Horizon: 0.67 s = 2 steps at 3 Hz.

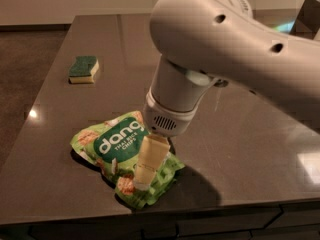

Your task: Pick green rice chip bag

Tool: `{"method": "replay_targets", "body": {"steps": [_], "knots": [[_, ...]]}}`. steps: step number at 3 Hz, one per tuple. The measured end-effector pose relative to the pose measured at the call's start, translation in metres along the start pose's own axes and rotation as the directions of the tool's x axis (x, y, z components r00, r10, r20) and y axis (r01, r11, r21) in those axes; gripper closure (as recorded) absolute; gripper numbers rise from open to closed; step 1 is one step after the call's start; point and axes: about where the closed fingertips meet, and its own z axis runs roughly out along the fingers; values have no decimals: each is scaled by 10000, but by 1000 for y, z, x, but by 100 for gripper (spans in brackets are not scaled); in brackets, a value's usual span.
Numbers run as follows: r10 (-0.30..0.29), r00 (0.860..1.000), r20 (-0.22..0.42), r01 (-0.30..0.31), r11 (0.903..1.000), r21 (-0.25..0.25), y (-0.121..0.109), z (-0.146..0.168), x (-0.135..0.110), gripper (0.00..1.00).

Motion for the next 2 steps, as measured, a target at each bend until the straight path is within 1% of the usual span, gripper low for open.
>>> {"method": "replay_targets", "body": {"steps": [1, 2], "knots": [[-33, 9998, -189, 29, 9997, -235, 7, 11, -7, 0], [-15, 9996, -279, 6, 9994, -338, 10, 15, -11, 14]]}}
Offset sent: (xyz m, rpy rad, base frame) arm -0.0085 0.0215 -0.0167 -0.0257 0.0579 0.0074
